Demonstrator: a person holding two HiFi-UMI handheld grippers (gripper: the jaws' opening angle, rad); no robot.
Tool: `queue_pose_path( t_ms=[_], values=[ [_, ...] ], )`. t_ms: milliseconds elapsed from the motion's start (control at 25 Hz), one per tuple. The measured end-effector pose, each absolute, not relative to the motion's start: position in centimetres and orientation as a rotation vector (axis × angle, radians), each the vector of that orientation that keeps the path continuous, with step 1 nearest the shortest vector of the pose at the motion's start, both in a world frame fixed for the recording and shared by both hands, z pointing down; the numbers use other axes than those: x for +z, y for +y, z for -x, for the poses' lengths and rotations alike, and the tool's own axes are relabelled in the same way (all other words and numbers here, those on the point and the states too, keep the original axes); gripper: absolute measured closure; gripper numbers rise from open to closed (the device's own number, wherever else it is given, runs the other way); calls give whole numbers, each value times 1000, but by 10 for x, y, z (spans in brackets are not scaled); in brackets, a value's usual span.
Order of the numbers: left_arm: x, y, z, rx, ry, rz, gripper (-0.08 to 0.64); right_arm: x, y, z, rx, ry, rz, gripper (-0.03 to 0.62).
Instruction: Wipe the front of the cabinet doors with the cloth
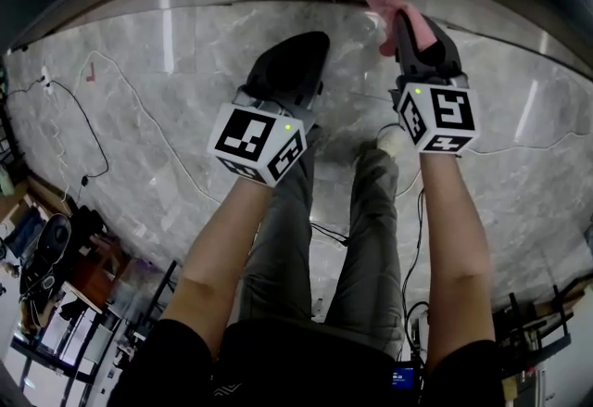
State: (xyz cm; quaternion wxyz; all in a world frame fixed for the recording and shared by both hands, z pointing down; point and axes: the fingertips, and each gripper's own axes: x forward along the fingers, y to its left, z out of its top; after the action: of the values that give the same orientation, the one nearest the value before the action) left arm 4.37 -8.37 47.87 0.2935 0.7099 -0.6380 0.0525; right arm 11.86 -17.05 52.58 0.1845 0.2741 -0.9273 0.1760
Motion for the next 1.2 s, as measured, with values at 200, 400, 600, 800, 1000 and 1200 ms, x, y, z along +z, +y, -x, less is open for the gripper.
queue_pose_path(
  t_ms=[200, 400, 600, 800, 1000, 1200],
  values=[
    [475, -100, -77, 145, -1656, -1937, 546, 525, -185, -157, 507, -2601, -837, 548],
    [473, -115, -110, 157, -1615, -1969, 546, 526, -202, -197, 527, -2578, -916, 548],
    [474, -128, -142, 161, -1580, -1995, 546, 528, -219, -238, 556, -2562, -1000, 548],
    [474, -139, -173, 164, -1540, -2024, 546, 528, -233, -271, 595, -2550, -1079, 548],
    [474, -149, -201, 176, -1505, -2052, 546, 528, -246, -300, 585, -2538, -1109, 548],
    [479, -155, -220, 193, -1483, -2062, 546, 532, -257, -326, 588, -2520, -1149, 548]
  ],
)
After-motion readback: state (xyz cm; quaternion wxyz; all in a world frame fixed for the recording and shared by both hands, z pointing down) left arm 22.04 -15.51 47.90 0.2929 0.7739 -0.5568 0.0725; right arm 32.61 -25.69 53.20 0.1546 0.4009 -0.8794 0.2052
